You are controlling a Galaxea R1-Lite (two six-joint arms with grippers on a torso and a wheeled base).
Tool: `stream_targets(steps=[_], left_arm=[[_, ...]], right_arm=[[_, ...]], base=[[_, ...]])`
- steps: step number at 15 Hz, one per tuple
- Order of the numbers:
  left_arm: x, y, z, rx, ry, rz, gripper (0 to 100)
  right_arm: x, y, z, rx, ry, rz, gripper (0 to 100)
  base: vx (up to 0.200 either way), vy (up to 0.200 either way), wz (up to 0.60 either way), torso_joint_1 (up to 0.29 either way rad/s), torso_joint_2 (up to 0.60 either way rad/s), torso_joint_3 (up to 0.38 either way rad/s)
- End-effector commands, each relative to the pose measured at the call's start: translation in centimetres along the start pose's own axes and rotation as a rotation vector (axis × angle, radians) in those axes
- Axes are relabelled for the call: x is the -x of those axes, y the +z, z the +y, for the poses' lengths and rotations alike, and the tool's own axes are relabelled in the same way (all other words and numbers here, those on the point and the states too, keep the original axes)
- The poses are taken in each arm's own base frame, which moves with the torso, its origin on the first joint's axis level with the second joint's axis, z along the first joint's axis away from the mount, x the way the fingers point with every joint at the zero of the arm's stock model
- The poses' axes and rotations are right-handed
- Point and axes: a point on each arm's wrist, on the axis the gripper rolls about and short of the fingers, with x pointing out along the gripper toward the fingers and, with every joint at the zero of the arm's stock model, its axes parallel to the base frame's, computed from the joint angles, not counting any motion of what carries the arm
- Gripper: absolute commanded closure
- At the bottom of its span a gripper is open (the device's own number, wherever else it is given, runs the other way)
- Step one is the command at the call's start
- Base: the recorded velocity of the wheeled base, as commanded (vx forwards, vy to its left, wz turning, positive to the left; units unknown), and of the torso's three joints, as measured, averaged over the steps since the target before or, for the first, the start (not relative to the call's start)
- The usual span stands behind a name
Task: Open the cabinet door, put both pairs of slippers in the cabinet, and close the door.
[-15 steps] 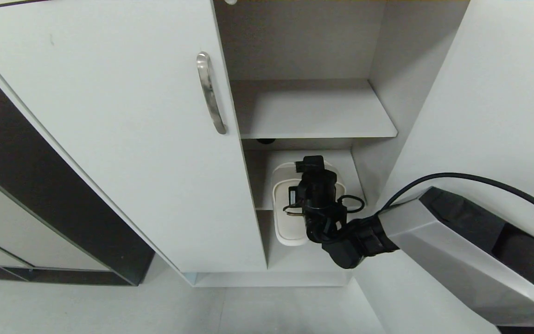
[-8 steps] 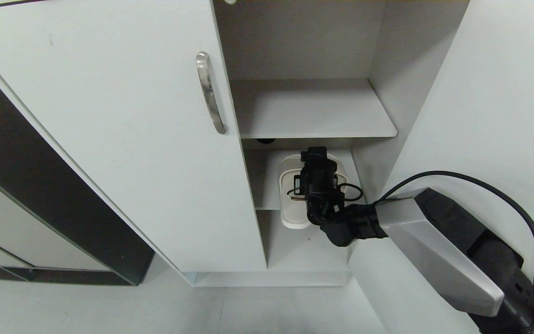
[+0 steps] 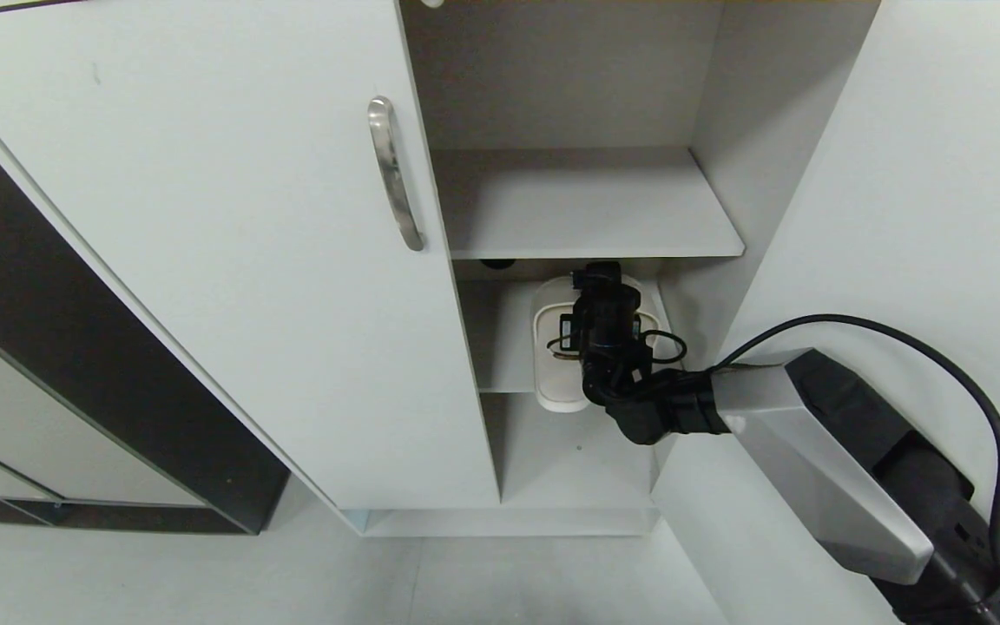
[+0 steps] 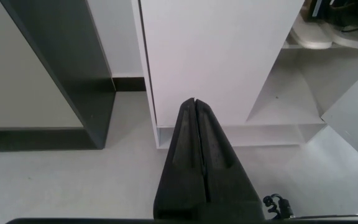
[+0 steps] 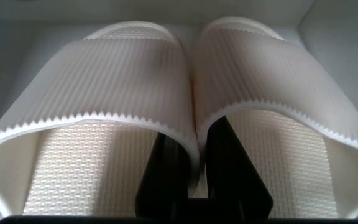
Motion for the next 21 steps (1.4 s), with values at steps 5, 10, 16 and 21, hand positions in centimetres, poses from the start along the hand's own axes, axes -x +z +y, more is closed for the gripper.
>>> stream_targets(steps=[5, 10, 16, 21], left_arm=[[0.0, 0.0, 0.0, 0.0, 0.0, 0.002, 100], [0.0, 0.0, 0.0, 0.0, 0.001, 0.0, 100], [0.0, 0.0, 0.0, 0.0, 0.001, 0.002, 100], [0.0, 0.0, 0.0, 0.0, 0.001, 0.0, 100]], right_arm=[[-0.2, -0.5, -0.1, 0.009, -0.003, 0.005, 100], [-0.4, -1.3, -0.1, 0.031, -0.005, 0.017, 100], [-0.4, -1.8, 0.1, 0.035, -0.005, 0.023, 0], [2.1, -0.6, -0.5, 0.042, 0.01, 0.035, 0]], base=[[0.0, 0.0, 0.0, 0.0, 0.0, 0.0], [0.0, 0.0, 0.0, 0.0, 0.0, 0.0], [0.0, 0.0, 0.0, 0.0, 0.0, 0.0], [0.0, 0.0, 0.0, 0.0, 0.0, 0.0]])
